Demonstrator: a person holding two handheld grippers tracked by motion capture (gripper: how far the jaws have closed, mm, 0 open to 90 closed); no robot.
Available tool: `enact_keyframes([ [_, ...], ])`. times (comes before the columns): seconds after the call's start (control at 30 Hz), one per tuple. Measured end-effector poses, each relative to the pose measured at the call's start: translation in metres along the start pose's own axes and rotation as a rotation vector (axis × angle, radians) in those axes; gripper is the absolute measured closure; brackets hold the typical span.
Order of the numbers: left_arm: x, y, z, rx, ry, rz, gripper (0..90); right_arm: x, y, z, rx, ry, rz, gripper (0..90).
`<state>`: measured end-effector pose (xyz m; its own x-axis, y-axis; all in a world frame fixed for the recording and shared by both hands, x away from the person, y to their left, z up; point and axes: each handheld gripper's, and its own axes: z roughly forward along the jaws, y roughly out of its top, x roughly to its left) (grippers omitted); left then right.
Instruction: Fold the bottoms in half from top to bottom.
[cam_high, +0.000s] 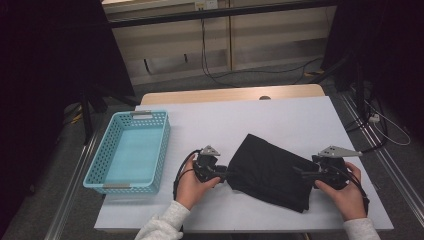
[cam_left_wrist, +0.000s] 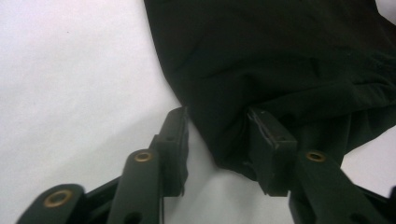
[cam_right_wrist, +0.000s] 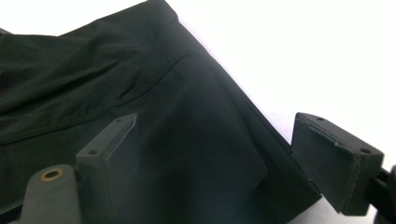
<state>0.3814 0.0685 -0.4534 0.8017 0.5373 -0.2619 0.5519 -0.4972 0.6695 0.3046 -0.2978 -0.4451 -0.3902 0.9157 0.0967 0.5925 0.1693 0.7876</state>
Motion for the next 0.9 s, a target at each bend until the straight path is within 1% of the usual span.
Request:
enact_keyframes([
  [0.07, -0.0016, 0.0000, 0.0007, 0.000, 0.011, 0.002, 64.0, 0.0006, 0.0010, -0.0005, -0.004, 0.001, -0.003, 16.2],
  [0.17, -0.0015, 0.0004, 0.0013, 0.001, 0.014, -0.007, 67.3, 0.0018, 0.0026, -0.0003, -0.010, 0.001, -0.006, 16.3],
  [0.27, -0.0013, 0.0004, 0.0016, 0.001, 0.008, -0.025, 71.2, 0.0014, 0.0032, 0.0014, -0.005, 0.001, -0.010, 16.4],
  [0.4, -0.0027, 0.0007, 0.0024, 0.008, 0.001, -0.048, 78.7, -0.0007, 0.0040, 0.0024, -0.007, -0.001, -0.007, 16.4],
  [0.5, -0.0033, 0.0007, 0.0024, 0.012, 0.000, -0.070, 82.8, -0.0016, 0.0038, -0.0001, -0.020, 0.003, -0.003, 16.3],
  [0.6, -0.0034, 0.0009, 0.0018, 0.015, -0.001, -0.088, 84.0, -0.0018, 0.0034, -0.0012, -0.020, 0.002, -0.004, 16.3],
  [0.7, -0.0031, 0.0016, 0.0018, 0.017, 0.001, -0.095, 84.7, -0.0014, 0.0035, -0.0014, -0.020, 0.005, -0.009, 16.3],
  [0.83, 0.0009, 0.0034, 0.0005, 0.023, -0.007, -0.111, 85.1, -0.0015, 0.0039, -0.0027, -0.023, 0.003, -0.012, 16.3],
  [0.87, 0.0023, 0.0039, 0.0003, 0.019, -0.008, -0.122, 85.1, -0.0018, 0.0039, -0.0029, -0.024, 0.001, -0.014, 16.3],
  [0.9, 0.0030, 0.0042, 0.0002, 0.019, -0.007, -0.124, 85.2, -0.0023, 0.0038, -0.0035, -0.028, -0.005, -0.011, 16.3],
])
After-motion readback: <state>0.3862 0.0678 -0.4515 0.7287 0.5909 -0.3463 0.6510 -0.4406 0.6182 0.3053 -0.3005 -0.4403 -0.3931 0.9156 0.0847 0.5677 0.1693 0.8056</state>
